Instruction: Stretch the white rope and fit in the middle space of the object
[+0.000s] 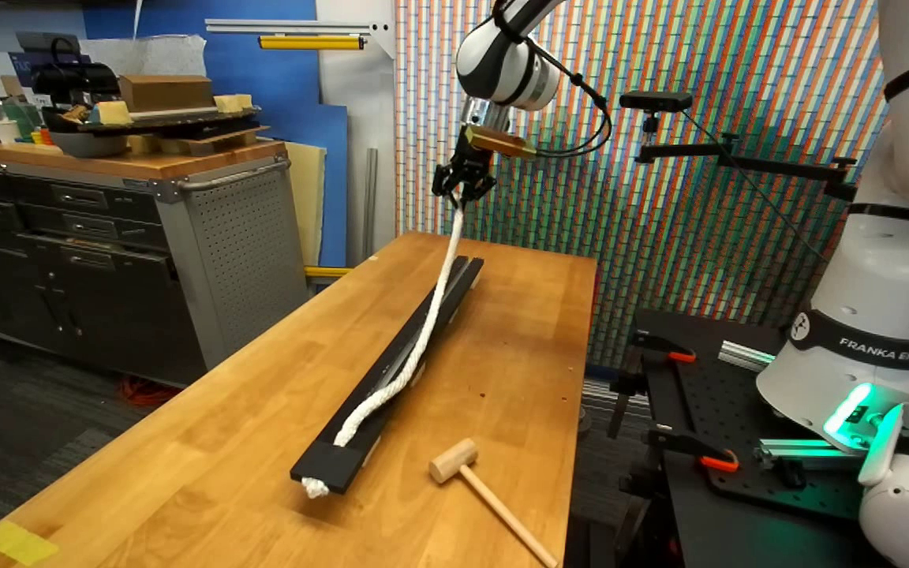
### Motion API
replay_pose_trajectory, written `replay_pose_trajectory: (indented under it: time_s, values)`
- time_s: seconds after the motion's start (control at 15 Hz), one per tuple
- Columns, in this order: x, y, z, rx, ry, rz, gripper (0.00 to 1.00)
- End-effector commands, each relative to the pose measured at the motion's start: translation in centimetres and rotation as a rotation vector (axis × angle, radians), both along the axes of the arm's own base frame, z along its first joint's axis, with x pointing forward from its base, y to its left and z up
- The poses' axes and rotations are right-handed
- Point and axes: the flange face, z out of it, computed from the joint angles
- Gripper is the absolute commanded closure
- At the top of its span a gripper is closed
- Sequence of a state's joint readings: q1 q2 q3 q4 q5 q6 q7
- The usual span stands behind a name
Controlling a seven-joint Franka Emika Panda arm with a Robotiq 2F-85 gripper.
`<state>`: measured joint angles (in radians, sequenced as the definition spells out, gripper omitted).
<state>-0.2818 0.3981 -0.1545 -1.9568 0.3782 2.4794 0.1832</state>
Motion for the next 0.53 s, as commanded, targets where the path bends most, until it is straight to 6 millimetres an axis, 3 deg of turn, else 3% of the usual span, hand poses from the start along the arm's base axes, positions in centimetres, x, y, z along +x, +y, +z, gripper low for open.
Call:
replay_pose_trajectory:
  time_s: [0.0,0.47]
  values:
    - [1.2,-1.1,-1.5,0.013,0.016,-0.056,0.97]
    - [1.6,-1.9,-5.3,-0.003,0.059,-0.154,0.97]
